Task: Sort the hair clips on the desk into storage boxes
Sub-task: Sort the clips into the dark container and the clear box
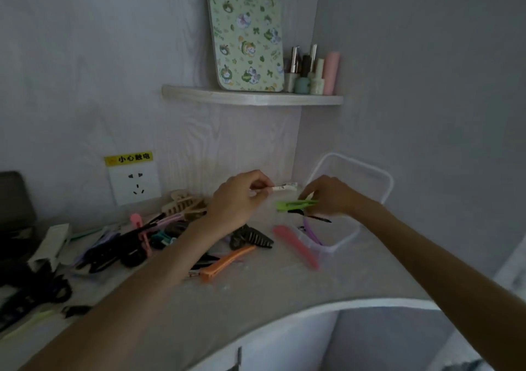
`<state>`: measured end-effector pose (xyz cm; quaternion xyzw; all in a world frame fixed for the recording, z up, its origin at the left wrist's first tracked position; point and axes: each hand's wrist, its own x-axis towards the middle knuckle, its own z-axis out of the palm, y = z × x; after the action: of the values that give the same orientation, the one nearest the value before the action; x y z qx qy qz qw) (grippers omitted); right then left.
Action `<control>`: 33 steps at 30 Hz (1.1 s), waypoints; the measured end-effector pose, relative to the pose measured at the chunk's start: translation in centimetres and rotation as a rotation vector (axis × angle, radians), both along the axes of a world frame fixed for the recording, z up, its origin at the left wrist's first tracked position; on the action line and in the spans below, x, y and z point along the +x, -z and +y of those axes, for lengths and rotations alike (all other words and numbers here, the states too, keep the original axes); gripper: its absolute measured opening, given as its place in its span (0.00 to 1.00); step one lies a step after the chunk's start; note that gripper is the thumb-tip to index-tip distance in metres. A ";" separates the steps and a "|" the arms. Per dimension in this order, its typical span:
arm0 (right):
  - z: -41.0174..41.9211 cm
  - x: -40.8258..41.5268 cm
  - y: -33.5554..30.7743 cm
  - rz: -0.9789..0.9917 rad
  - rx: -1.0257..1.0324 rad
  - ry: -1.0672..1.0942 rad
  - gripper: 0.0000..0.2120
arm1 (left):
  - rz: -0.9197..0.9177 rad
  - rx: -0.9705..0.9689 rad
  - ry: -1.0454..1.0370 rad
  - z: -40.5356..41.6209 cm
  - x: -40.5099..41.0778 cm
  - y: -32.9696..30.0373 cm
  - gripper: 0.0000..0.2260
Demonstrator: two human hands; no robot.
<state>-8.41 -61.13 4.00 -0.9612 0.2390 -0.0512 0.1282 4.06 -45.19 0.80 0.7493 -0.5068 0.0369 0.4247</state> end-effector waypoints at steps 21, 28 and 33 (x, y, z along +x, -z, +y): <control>-1.7 -1.2 3.5 -0.183 -0.159 -0.005 0.07 | -0.045 0.436 -0.184 -5.0 1.3 1.5 0.10; -0.5 2.9 4.7 -0.447 -0.179 -0.025 0.14 | -0.129 0.050 -0.422 -0.2 5.7 3.3 0.09; 5.4 9.0 6.3 -0.408 0.017 -0.233 0.13 | 0.150 0.319 -0.465 4.1 8.4 3.9 0.13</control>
<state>0.61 -55.75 -2.26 -0.9509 0.0961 -0.2275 0.1868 12.44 -41.07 -3.07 0.9032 -0.2884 -0.0025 0.3178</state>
